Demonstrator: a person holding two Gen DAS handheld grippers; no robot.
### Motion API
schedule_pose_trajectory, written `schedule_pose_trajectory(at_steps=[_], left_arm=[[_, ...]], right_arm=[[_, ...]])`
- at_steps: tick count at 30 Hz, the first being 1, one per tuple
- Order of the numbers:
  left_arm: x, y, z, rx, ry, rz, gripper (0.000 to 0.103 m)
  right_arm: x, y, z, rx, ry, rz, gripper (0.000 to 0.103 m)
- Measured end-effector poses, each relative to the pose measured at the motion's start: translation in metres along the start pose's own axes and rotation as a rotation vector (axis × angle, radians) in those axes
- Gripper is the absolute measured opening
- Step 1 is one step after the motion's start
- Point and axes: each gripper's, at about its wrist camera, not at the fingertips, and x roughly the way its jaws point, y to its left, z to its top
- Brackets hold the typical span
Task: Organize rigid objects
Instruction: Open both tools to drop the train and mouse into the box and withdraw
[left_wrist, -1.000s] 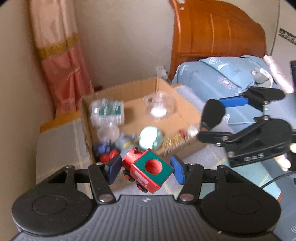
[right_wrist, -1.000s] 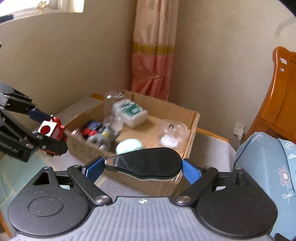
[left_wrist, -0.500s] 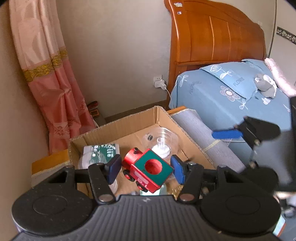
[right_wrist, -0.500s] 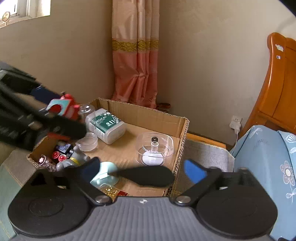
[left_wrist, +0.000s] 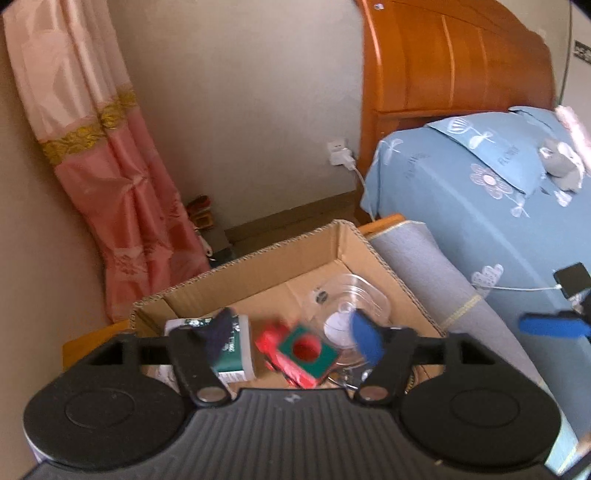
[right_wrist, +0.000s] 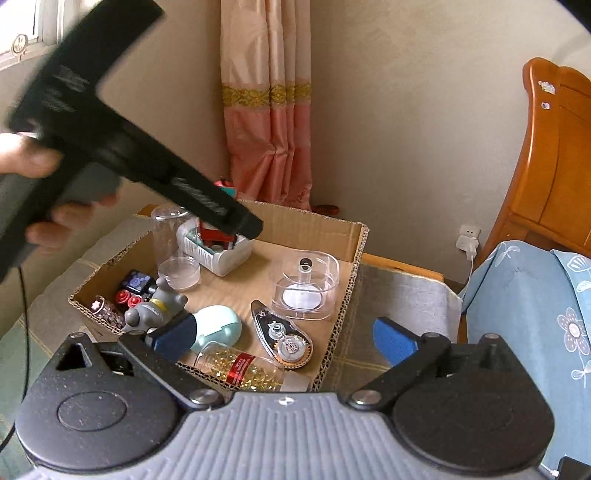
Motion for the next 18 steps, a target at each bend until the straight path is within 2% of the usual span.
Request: schedule_pose_trajectory(at_steps=[5,9,13,18], left_arm=[[-0.025,0.001,-0.003,-0.035,-0.025,-0.005,0.092],[-0.059,0.001,-0.013,-0.047,-0.103,0.016,0.094],[-0.1,0.0,-0.034,-0.056,-0.183,0.061,0.102],[-0.142,-0.008,-0.085,-0.086,-0.221,0.147,0.102]], right_arm=[[-0.011,0.003,-0.002,0.002,-0.004,-0.003,0.103],[-0.025,0.012,-0.004,-0.005,-0.012,-0.004,0.103],[-0.045,0.025,-0.01,-0.022,-0.03,-0.02,0.103],[-0.067,0.038,-0.02,0.031,-0.012,-0.094,0.103]])
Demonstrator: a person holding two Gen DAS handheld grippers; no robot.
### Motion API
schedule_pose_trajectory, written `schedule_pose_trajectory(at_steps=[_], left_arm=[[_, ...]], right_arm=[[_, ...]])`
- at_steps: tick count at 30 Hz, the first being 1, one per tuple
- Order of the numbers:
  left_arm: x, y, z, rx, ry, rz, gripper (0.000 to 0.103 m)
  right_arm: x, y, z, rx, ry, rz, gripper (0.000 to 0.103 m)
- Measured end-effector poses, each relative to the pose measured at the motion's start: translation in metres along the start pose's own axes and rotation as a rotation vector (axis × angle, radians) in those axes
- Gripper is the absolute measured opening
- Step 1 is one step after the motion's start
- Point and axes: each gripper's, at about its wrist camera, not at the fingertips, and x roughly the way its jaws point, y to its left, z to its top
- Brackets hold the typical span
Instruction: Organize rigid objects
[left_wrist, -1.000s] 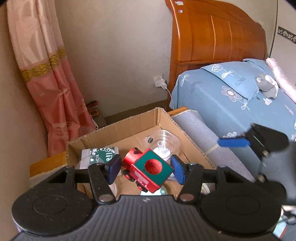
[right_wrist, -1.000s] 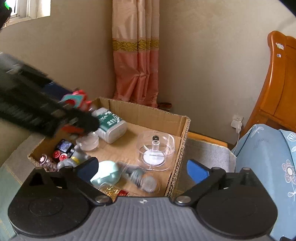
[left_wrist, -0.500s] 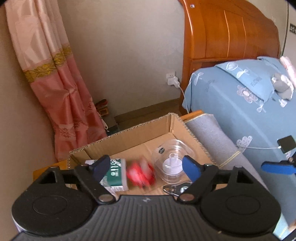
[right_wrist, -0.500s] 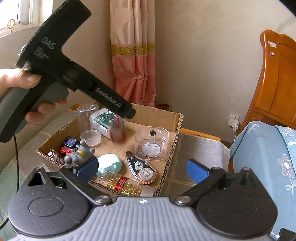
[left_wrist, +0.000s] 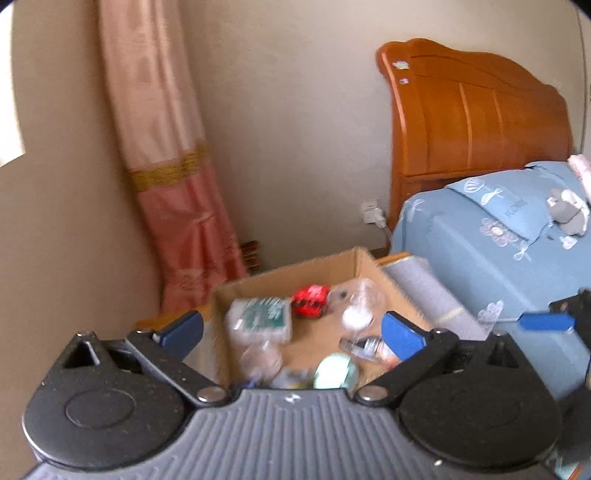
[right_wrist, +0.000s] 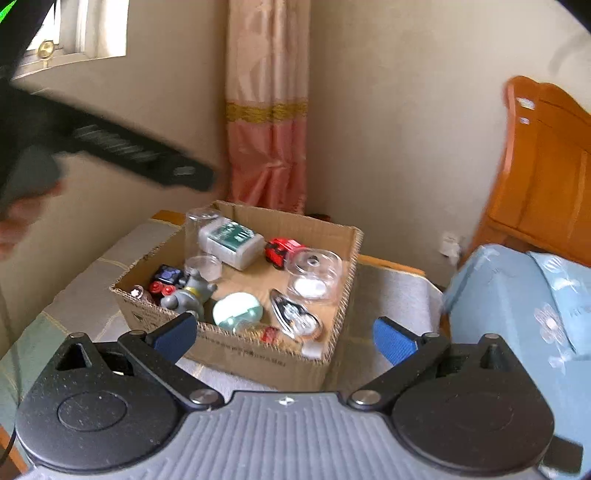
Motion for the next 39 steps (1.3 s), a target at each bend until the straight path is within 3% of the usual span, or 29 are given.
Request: schedule_pose_trajectory(at_steps=[3,6,10,15,21,39], left_arm=[[-0.016,0.002,-0.037,-0.058,0.04,0.062,0.102],[-0.018,0.003,-0.072,-0.128,0.138,0.121,0.102],[-0.024,0.006,-0.096,-0.191,0.198,0.143,0.102],[-0.045,0.004,-0.094,-0.193,0.166,0.141,0.102],[-0.058,-0.002,-0.091,-0.166,0.13,0.171,0.102],[-0.062,-0.004,-0.092,-0.171,0.133,0.173,0.102]], right_arm=[[-0.002,0.002,-0.011,0.09,0.068,-0.053,0.103],[-0.003,0.006,-0.024,0.173,0.119,-0.098,0.103],[-0.014,0.018,-0.037,0.224,0.139,-0.128,0.103],[-0.031,0.036,-0.041,0.184,0.12,-0.185,0.103],[-0.043,0.043,-0.036,0.19,0.088,-0.178,0.103],[-0.052,0.049,-0.031,0.177,0.064,-0.168,0.103]])
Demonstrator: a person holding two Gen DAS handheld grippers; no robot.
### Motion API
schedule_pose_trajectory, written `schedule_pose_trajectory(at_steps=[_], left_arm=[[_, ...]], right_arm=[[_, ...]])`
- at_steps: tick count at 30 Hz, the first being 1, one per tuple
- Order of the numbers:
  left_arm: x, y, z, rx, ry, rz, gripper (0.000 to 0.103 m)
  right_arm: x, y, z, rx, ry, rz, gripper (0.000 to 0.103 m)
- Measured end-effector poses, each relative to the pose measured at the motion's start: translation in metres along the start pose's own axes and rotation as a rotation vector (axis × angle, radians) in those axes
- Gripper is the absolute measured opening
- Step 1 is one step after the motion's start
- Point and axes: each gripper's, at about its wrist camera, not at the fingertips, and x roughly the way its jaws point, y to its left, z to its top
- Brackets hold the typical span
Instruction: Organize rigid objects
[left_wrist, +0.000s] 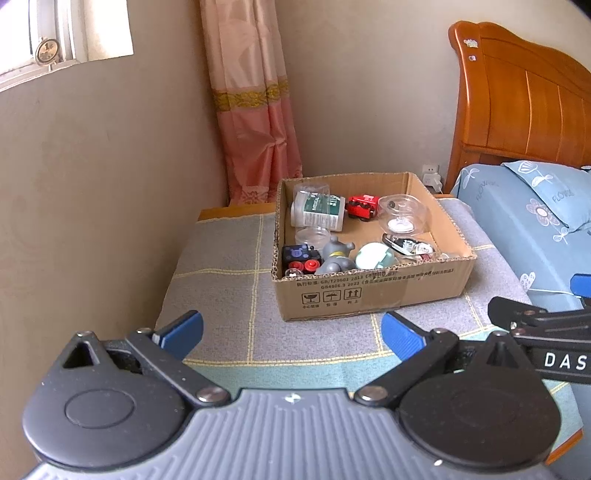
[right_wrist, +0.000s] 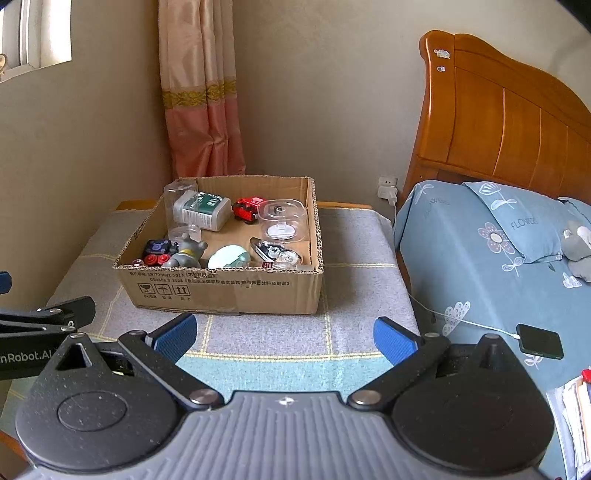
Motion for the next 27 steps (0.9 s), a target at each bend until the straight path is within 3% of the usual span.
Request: schedule_pose_trajectory(at_steps=[27], left_arm=[[-0.0038,0.0022,0.0019,-0.002,-0.007,0.013,0.102]], right_arm=[[-0.0053,0.0002,0.0031,0.001,-0.015,0.004,0.103]])
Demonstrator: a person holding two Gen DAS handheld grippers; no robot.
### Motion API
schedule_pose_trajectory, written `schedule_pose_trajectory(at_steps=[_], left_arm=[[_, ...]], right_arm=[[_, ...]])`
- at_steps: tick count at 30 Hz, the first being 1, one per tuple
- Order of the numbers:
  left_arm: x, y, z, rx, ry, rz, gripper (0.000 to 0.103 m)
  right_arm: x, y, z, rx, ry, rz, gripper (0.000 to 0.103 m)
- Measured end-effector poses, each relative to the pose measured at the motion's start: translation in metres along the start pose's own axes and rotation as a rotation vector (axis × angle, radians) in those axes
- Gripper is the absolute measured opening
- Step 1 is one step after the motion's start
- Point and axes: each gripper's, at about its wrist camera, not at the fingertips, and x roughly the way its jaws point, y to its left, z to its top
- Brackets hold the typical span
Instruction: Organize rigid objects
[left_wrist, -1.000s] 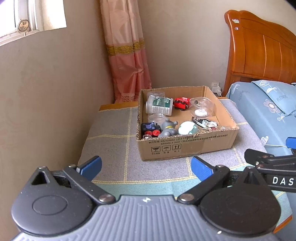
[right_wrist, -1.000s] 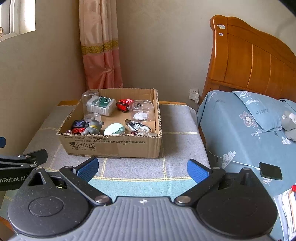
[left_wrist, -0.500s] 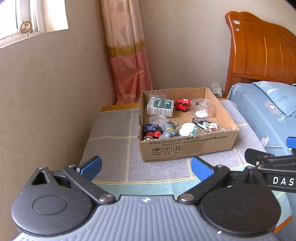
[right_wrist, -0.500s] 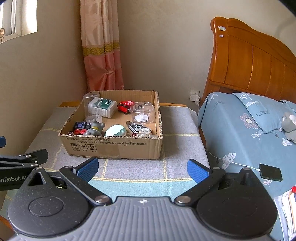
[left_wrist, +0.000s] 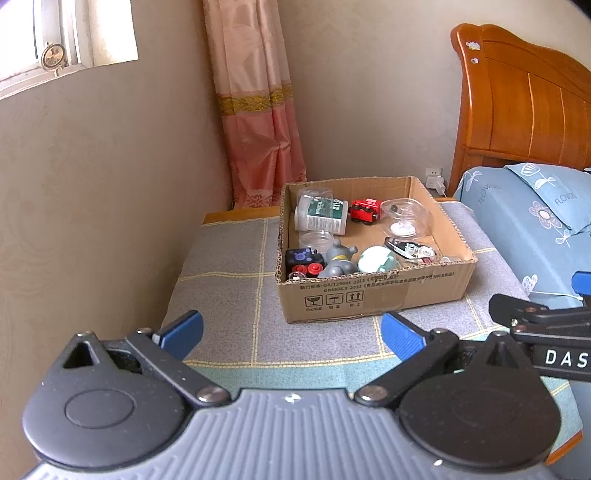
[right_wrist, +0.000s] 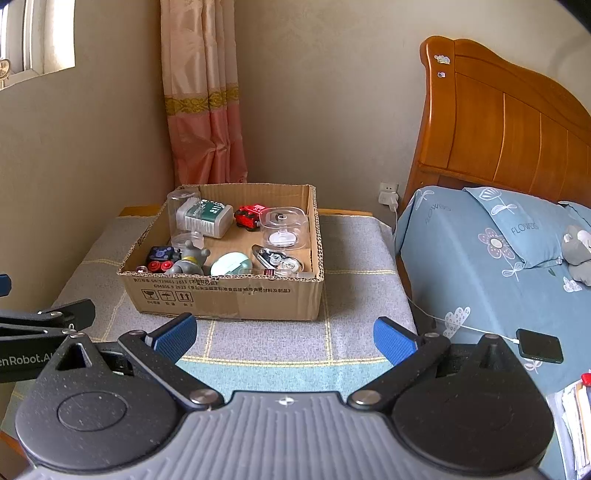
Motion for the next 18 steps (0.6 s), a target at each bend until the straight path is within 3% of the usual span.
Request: schedule_pose_trajectory(at_steps=[18], left_arm=[[-0.0017,-0.0014,-0.0006,-0.003,0.006,0.0,0.102]], right_arm=[[-0.0024,0.0001,0.0017,-0.003,-0.001,0.008,0.103]])
